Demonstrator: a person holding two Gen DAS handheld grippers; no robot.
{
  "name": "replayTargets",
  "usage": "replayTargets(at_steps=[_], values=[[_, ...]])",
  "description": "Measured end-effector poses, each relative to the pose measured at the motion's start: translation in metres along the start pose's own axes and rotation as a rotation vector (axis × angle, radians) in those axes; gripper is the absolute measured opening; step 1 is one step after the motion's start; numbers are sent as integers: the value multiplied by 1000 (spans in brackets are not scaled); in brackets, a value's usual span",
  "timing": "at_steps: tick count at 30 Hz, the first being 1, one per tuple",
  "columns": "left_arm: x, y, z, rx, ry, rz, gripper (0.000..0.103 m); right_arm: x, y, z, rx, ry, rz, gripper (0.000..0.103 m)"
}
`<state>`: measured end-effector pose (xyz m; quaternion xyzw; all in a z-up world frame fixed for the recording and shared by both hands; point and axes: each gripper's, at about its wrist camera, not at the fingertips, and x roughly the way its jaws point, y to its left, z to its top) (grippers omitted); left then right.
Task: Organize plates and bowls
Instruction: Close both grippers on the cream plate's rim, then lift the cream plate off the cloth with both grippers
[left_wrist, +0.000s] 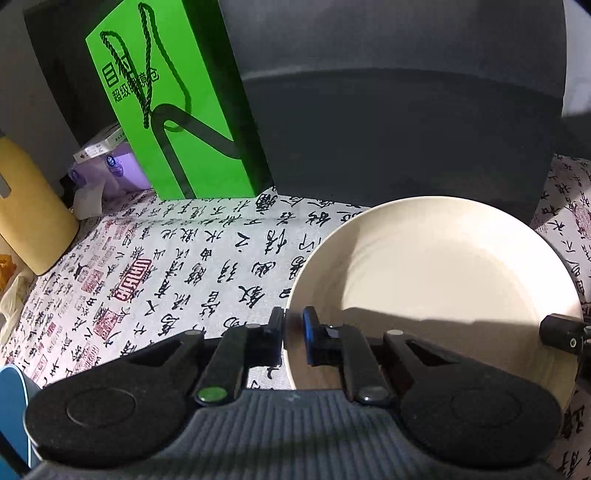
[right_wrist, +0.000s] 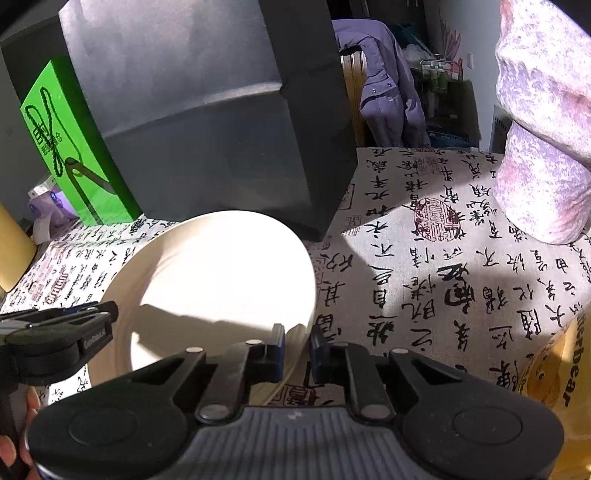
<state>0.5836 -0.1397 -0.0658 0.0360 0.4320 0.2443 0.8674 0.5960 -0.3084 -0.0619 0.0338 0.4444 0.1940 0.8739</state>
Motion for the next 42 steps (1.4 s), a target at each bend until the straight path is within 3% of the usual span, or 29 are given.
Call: replayTargets(at_steps=[18,29,42], values=[[-3,7,-1,-24,-15,-19,10,-6,4,-2,-12,-48,-7,11],[6,11,0,-57,17,-56,11,-1,4,-3,-9,-35,-8,12],[4,10,-2,-50,-10,-61,9,-1,4,-4,-14,-40,-17,12]])
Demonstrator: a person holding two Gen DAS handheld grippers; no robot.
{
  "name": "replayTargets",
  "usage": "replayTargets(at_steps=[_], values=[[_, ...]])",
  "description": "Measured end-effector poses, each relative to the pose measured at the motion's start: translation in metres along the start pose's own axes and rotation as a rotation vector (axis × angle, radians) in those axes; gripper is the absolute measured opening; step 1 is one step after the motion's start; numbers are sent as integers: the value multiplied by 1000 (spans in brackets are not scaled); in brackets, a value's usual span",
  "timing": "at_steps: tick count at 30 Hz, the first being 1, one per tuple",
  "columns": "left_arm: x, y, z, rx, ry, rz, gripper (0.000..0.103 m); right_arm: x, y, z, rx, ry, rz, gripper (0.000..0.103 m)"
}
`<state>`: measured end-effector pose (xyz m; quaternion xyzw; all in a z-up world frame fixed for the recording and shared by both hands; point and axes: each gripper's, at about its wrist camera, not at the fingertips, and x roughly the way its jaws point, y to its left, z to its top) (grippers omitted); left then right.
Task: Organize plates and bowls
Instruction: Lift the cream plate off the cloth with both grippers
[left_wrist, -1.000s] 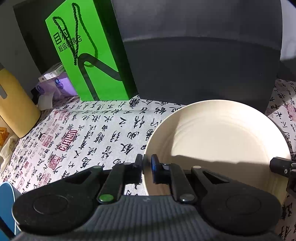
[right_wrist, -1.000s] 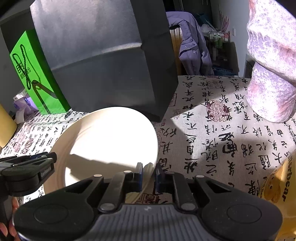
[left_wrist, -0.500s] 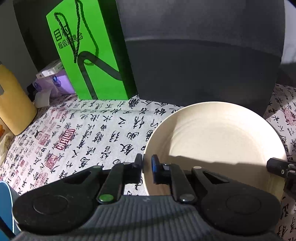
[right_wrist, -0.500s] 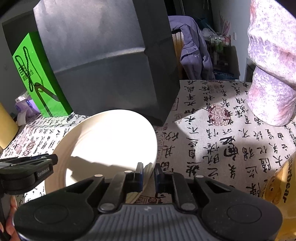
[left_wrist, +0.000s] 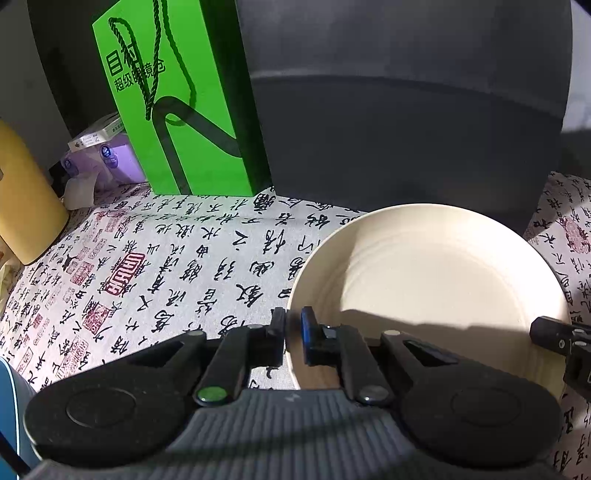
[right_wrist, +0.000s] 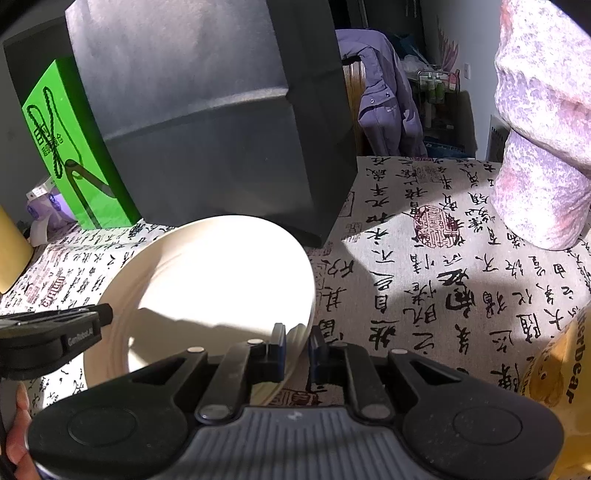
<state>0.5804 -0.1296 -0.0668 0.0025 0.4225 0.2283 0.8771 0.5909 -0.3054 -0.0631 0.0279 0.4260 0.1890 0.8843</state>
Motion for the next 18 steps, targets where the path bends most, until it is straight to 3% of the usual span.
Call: replayTargets(at_steps=[18], values=[[-12,12,5,-42,-32,-33,8,-9,2,2,14,-50,18,13]])
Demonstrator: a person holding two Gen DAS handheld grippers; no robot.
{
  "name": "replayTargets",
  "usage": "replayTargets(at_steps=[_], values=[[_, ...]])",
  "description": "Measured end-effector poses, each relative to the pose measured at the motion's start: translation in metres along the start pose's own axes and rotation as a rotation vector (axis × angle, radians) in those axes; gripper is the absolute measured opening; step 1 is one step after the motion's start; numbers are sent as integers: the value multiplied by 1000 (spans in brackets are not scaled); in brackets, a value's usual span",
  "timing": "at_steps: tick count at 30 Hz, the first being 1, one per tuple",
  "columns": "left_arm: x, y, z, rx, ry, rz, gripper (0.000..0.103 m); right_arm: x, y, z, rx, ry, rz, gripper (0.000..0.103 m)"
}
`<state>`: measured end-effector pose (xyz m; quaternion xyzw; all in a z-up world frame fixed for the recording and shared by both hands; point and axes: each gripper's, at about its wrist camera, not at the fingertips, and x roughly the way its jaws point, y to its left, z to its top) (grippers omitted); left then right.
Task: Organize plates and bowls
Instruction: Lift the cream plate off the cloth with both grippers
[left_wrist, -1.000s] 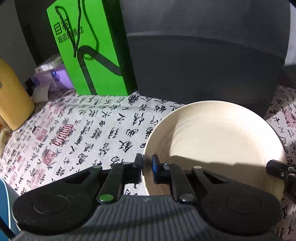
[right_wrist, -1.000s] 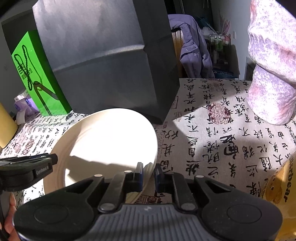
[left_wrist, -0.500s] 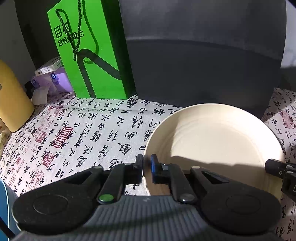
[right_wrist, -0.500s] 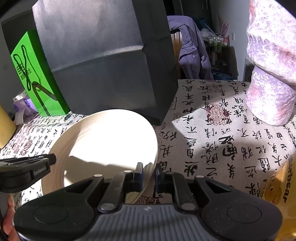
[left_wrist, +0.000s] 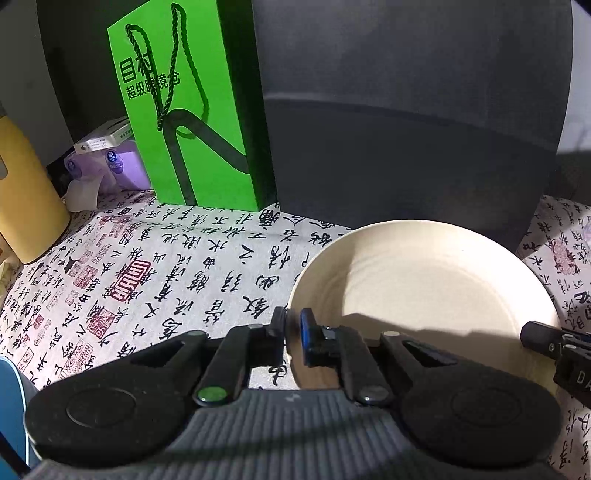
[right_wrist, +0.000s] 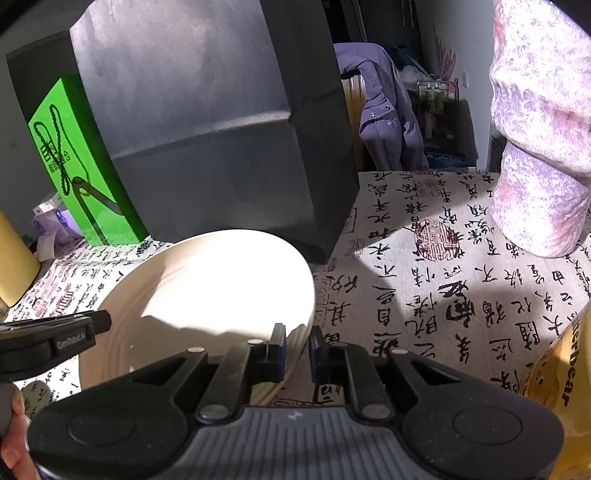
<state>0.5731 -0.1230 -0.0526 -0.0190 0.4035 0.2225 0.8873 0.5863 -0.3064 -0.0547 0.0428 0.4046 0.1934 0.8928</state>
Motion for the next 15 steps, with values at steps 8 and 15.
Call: replayTargets(at_steps=[8,15], values=[[-10,7,3,-1,-14,-12,8,-7,4,1,-3,-23,7,13],[-19,16,7,-12,-27,-20,8,-14,12,2,-14,-40,18,13]])
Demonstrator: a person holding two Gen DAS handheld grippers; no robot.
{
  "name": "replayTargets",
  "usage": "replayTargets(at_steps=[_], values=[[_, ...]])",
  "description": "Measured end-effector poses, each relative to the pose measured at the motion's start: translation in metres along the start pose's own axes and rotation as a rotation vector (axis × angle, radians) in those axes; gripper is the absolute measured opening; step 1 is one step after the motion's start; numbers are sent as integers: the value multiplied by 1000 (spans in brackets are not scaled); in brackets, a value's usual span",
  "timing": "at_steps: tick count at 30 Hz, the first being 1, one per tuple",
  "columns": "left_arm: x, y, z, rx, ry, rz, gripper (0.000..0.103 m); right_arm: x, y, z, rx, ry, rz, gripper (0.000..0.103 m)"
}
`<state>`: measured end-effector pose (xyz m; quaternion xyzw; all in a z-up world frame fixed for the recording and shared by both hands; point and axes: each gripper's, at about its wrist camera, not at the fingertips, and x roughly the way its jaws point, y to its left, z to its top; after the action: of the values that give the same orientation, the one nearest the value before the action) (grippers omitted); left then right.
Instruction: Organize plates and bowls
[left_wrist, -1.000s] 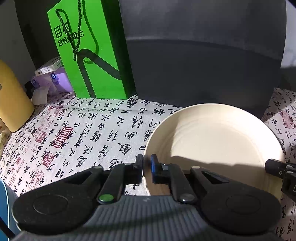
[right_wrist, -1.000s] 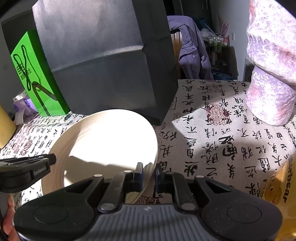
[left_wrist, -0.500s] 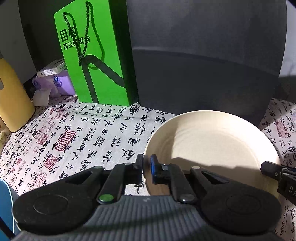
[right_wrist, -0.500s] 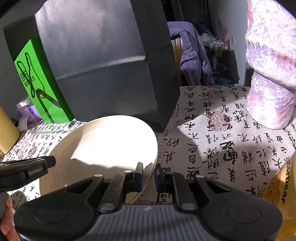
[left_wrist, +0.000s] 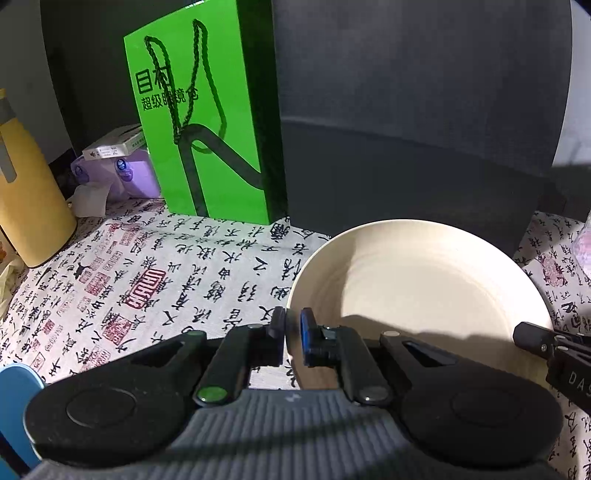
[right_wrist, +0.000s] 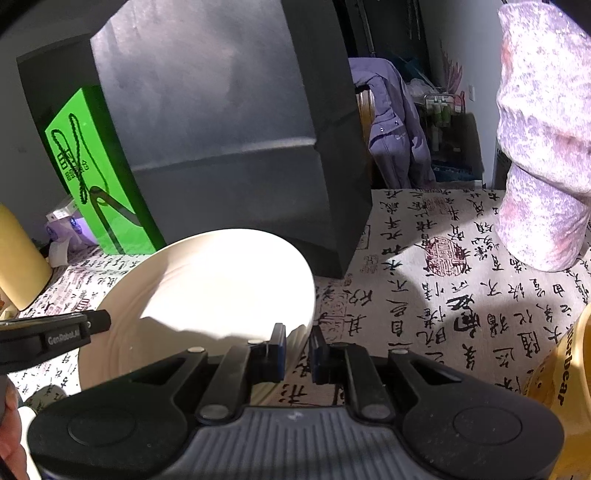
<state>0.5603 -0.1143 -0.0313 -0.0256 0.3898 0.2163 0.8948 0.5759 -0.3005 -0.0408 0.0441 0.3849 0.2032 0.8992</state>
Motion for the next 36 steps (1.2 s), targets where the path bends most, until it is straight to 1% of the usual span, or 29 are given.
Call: replayTargets(at_steps=[5,16,27,31,36], values=[[-9,6,2,11,-11,-10,8,-9,8,1,-18,-22,-1,13],[-26,15,4,9,-42,-42,8,-18,11,2,0,-34,9,13],[-45,22,4,27,-103,-94,8,-37,12,4,9,-73,8,13],[-51,26,3,33,-138,-113,8,-44,15,4,5,-92,1,13],[-56,30,2,30,-156,-134,8,-50,18,3,4,-112,-9,14]])
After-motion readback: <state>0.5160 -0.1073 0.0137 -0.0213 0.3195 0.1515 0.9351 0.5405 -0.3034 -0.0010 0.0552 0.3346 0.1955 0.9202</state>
